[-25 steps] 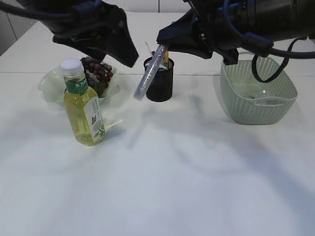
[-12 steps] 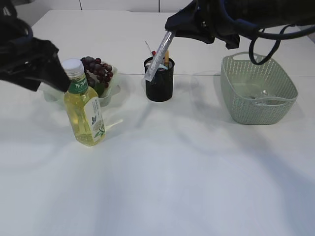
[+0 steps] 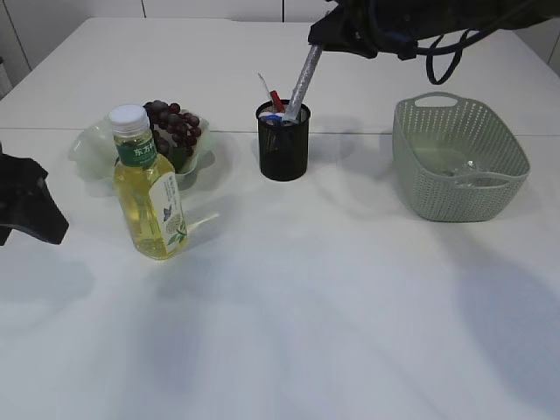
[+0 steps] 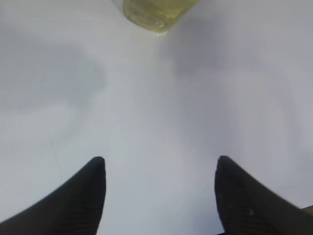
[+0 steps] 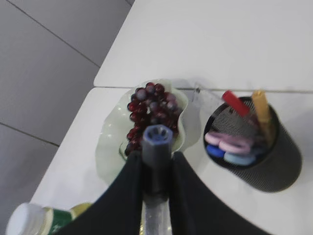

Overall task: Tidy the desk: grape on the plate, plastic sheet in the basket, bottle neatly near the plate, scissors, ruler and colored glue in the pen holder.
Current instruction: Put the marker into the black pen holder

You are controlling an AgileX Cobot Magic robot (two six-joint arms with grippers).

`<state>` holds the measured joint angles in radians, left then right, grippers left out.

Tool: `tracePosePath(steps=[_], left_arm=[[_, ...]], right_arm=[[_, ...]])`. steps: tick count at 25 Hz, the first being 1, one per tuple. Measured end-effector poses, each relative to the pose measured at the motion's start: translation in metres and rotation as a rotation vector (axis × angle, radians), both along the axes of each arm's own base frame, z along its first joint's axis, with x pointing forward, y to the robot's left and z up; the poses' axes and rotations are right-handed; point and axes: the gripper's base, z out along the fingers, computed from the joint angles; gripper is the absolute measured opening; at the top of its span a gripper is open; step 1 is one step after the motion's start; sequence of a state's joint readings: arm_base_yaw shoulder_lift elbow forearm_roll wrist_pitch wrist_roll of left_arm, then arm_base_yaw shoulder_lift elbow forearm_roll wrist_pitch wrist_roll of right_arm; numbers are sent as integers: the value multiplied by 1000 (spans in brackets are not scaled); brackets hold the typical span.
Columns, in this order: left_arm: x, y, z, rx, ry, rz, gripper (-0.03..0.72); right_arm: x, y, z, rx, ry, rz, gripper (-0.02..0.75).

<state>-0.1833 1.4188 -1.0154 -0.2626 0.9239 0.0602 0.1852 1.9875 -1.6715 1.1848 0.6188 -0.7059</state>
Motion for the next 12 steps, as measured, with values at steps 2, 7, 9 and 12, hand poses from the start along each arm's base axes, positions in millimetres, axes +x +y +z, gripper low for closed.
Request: tracePosePath(steps=[2,7,9,12], left_arm=[[-2,0,-3,2,12,0,505],[-3,1,-4,3,12,1,490],[-3,1,-4,3,12,1,489],[-3,1,-4,3,12,1,489]], right_arm=[[16,0,-3,-36,-40,-11,122],[51,3,-20,-131,-131,-2,122],[61,4,-23,-163,-169,7,122],[71,4,-28,-207,-219,10,122]])
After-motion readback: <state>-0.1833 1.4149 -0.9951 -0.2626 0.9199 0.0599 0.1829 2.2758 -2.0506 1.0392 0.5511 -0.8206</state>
